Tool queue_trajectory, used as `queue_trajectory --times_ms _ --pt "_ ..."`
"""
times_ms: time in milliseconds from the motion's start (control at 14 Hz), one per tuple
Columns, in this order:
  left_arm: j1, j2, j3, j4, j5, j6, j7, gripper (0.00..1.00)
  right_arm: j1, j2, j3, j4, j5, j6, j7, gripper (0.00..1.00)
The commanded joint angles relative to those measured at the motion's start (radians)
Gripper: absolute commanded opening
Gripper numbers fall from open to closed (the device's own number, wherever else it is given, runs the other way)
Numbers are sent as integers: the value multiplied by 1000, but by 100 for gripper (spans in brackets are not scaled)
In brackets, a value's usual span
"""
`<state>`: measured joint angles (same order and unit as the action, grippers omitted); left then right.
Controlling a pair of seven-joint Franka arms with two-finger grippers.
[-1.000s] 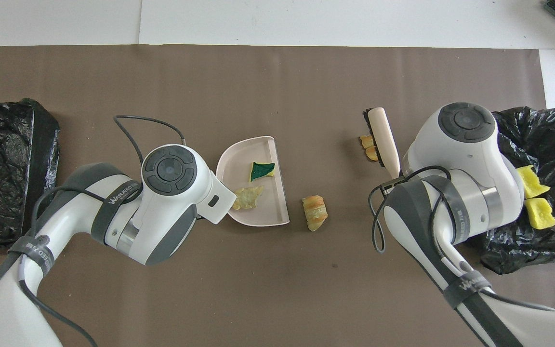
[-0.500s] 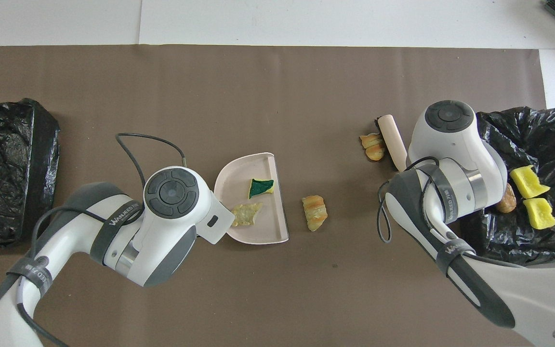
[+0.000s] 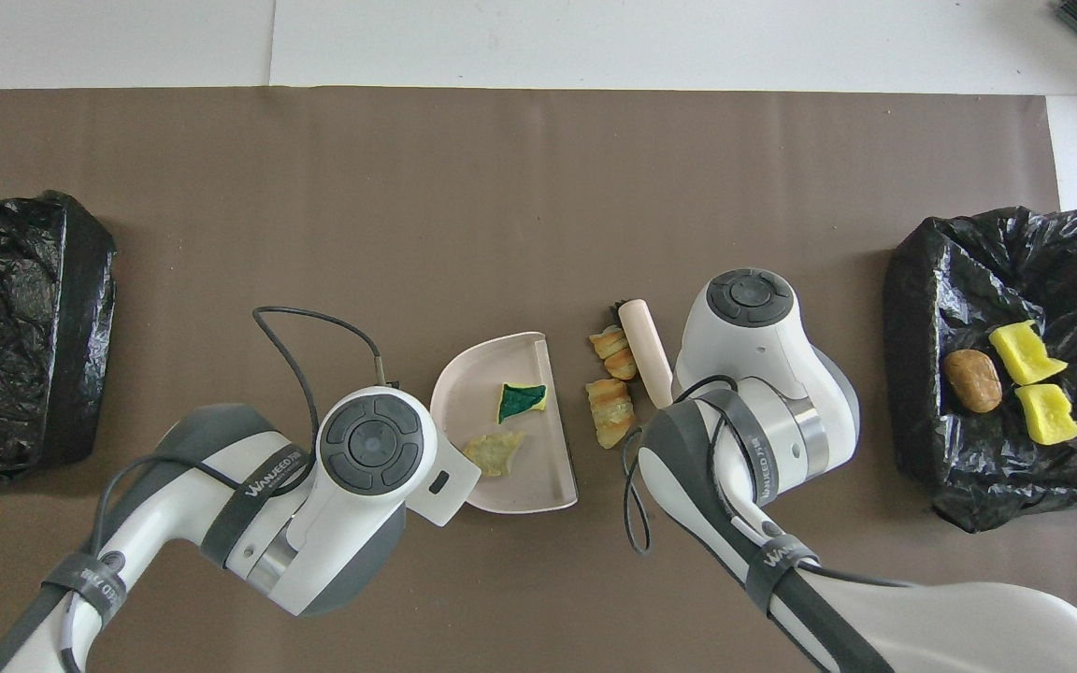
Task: Sweep and dump trash in bin
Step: 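Sweep the remaining scraps into the dustpan with the right gripper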
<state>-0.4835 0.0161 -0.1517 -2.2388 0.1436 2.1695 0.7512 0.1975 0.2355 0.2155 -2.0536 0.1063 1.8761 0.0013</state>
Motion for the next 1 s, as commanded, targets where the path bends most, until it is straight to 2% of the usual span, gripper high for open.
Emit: queue_trajectory --times_ms 0,286,429,571,643,714,929 --pt "-17 -31 12 -64 5 50 -47 0 26 -59 2 -86 172 12 -114 0" --pt "-7 -24 12 -61 5 72 -52 0 68 -68 2 -88 381 17 -100 0" --pt "-6 -19 12 -61 5 101 -53 0 77 -68 2 -83 435 24 -60 0" --pt "-4 -18 12 -59 5 105 -55 0 86 -91 -7 -76 402 29 8 0" --pt "-3 -18 12 -59 5 105 -53 0 77 -103 -10 -60 324 28 52 0" --pt "-3 -16 12 -59 5 116 -52 0 73 -131 -8 -45 246 15 128 0" --pt "32 5 12 -27 5 119 -36 0 71 -238 -8 -39 170 -28 355 0"
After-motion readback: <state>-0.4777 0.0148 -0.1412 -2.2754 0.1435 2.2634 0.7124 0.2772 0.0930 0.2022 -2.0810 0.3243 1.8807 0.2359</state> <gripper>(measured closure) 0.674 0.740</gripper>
